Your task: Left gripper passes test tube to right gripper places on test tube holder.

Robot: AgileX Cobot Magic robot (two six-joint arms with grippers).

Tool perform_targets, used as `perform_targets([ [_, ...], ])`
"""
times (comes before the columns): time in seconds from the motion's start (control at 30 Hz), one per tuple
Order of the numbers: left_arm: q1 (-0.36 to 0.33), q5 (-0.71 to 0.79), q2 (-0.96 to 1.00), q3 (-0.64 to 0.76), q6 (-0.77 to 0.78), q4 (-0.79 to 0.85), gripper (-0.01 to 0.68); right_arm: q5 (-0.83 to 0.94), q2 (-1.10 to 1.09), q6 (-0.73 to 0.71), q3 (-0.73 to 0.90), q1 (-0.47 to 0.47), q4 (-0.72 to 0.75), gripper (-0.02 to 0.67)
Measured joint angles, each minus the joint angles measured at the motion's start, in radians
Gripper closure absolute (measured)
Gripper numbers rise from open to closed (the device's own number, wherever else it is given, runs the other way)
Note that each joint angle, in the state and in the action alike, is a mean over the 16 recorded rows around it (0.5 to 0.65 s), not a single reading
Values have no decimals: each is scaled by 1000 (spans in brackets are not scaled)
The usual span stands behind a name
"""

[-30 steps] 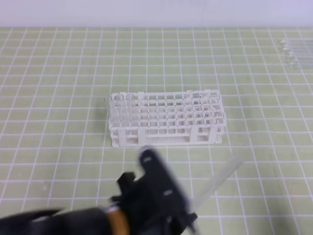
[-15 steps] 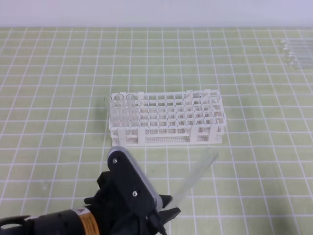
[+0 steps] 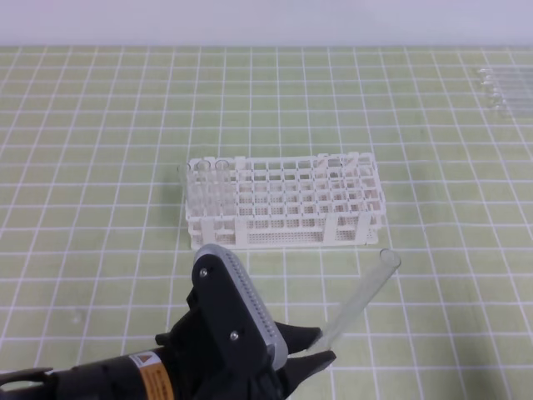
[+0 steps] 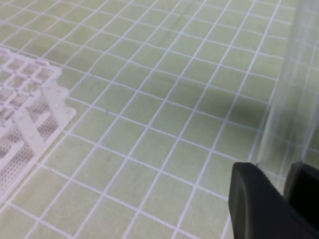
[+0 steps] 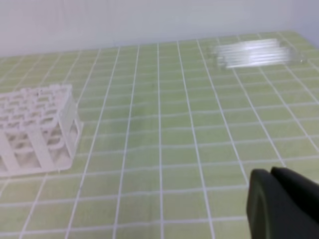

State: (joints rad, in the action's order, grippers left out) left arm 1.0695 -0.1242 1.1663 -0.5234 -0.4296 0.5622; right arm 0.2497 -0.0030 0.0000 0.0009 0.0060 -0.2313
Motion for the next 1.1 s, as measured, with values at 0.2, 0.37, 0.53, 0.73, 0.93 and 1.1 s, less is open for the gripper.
perform_targets([
  [0.2,0,-13,1,0,-1,0,623,-55,0,-1,0,0,-394,666],
  [0.37,0,-17,13,0,-3,-2,617,-153,0,-17,0,0,-763,666],
  [0.53,0,-32,46,0,-5,-7,617,-209,0,-38,0,0,-1069,666],
  [0.73,1,-100,106,0,-7,-14,623,-179,0,-136,-2,0,-1146,666],
  [0.93,1,-218,165,0,-2,-18,646,-11,1,-346,-33,0,-1212,666],
  [1.1,1,-329,210,0,4,-11,652,147,18,-587,-86,0,-1260,662],
])
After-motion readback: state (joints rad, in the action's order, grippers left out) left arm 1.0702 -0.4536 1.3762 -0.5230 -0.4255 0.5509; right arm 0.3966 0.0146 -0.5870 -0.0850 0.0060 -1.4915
